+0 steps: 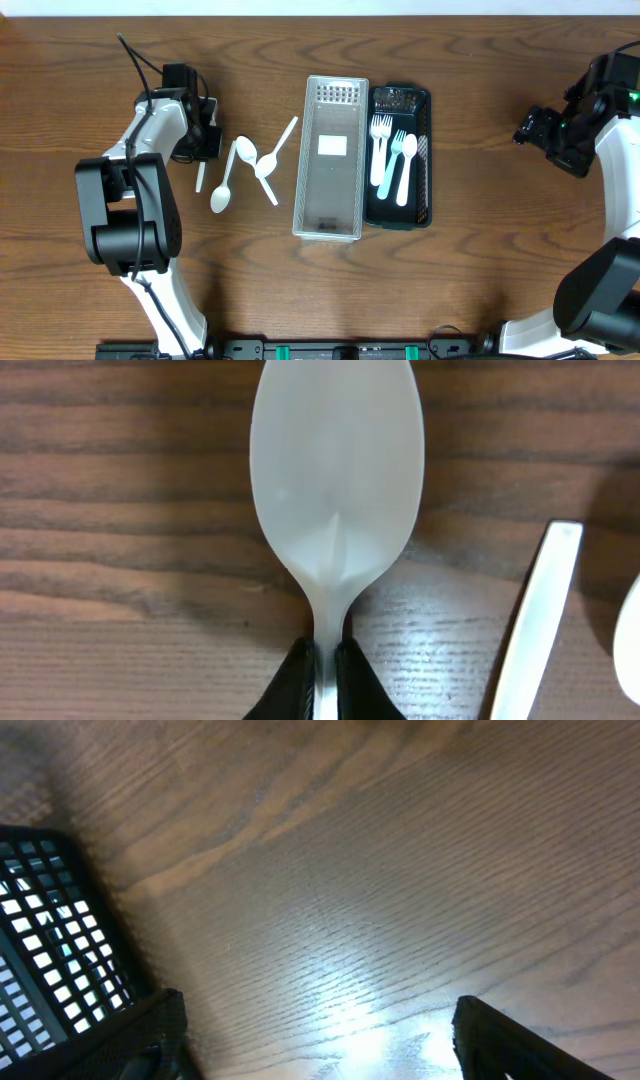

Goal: Pack container
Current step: 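Move the right arm aside and grasp a white spoon with the left gripper, then carry the spoon right and drop it into the grey tray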

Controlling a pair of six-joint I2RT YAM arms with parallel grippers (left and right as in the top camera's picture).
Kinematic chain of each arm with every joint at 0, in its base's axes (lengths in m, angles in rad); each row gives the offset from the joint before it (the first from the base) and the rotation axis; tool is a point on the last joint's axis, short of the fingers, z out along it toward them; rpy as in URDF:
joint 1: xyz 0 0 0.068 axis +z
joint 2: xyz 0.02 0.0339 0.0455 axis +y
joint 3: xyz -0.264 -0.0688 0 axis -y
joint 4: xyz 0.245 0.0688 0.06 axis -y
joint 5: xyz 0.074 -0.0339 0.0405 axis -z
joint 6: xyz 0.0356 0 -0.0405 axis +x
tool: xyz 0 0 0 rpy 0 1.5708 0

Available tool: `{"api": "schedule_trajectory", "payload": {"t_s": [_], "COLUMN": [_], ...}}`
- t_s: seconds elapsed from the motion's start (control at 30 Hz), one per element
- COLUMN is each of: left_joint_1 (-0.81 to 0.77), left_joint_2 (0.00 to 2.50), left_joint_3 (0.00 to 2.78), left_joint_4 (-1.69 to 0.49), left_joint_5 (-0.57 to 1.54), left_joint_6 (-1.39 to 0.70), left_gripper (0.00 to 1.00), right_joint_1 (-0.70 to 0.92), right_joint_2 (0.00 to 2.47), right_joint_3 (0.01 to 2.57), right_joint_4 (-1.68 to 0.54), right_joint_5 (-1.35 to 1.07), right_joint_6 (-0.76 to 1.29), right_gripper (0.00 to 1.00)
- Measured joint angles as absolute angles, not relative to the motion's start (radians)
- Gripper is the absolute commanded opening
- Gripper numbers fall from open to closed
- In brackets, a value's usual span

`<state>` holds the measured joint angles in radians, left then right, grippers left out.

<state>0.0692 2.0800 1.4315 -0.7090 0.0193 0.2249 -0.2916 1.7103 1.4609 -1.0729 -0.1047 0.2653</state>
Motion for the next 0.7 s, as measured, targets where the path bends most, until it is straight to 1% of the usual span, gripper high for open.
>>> {"api": "schedule_trajectory", "payload": {"t_s": [0.13, 0.23, 0.37, 0.5, 0.57, 0.63, 0.7], "left_joint_1": [0.069, 0.066, 0.037, -0.064, -0.141, -0.244, -0.314], "left_joint_2": [2.078, 2.060, 1.961, 1.785, 1.689, 1.605, 1.572], "left_joint_3": [1.431, 1.437, 1.494, 1.586, 1.610, 1.624, 1.626], "left_joint_4": [-0.747, -0.802, -0.922, -0.988, -0.990, -0.992, -0.993], "left_joint_5": [0.019, 0.019, 0.017, 0.015, 0.015, 0.018, 0.022], "left_joint_6": [0.225, 0.225, 0.220, 0.195, 0.171, 0.133, 0.103], "left_gripper": [0.06, 0.06, 0.06, 0.06, 0.06, 0.05, 0.06], "right_joint_1": [-0.292, -0.292, -0.296, -0.299, -0.299, -0.299, -0.299], "right_joint_2": [1.710, 1.710, 1.710, 1.710, 1.710, 1.710, 1.710], "right_joint_3": [1.461, 1.461, 1.461, 1.461, 1.461, 1.461, 1.461], "right_joint_4": [-1.086, -1.089, -1.089, -1.087, -1.086, -1.086, -1.085], "right_joint_5": [-0.105, -0.105, -0.105, -0.104, -0.105, -0.104, -0.104], "right_joint_6": [0.261, 0.258, 0.258, 0.257, 0.255, 0.253, 0.253], "right_gripper": [0.84, 0.85, 0.88, 0.91, 0.94, 0.99, 0.99]}}
